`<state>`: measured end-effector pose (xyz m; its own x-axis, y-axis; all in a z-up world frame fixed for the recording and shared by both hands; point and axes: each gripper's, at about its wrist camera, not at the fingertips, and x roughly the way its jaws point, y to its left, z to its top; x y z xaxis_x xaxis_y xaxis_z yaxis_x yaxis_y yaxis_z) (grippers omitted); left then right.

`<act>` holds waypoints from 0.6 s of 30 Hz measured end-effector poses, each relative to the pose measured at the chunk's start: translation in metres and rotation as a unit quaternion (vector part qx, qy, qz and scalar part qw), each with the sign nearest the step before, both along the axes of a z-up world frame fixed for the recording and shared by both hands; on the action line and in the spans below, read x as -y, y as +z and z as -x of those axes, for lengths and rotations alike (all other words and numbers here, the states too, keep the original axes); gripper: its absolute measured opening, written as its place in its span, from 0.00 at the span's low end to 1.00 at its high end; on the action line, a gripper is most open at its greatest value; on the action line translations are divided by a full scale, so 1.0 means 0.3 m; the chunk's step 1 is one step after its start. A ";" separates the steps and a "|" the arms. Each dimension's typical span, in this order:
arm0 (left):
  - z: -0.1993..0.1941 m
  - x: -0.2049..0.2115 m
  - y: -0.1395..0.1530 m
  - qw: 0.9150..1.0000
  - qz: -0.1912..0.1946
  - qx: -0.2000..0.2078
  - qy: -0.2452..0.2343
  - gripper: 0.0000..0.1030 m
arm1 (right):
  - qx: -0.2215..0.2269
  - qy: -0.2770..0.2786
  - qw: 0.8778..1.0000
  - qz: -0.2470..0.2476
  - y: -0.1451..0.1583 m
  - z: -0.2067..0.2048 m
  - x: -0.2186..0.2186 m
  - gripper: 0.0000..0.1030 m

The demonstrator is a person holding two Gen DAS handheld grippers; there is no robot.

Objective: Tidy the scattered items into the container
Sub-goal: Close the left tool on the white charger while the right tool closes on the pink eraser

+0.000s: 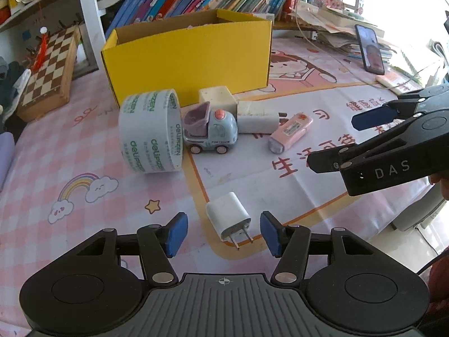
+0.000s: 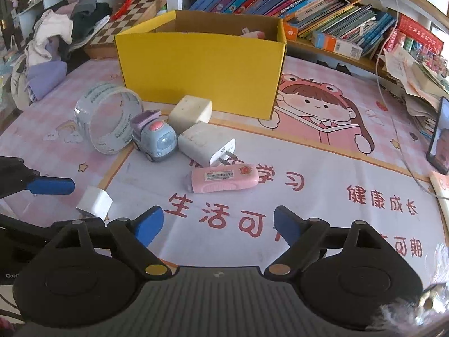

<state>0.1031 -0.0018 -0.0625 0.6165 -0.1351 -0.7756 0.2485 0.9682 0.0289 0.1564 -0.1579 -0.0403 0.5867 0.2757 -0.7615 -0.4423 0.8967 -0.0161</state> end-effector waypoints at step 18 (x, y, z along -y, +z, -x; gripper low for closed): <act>-0.033 0.005 -0.023 1.000 0.005 -0.015 0.009 0.31 | -0.008 0.014 1.000 0.008 -0.028 -0.094 -0.025 0.90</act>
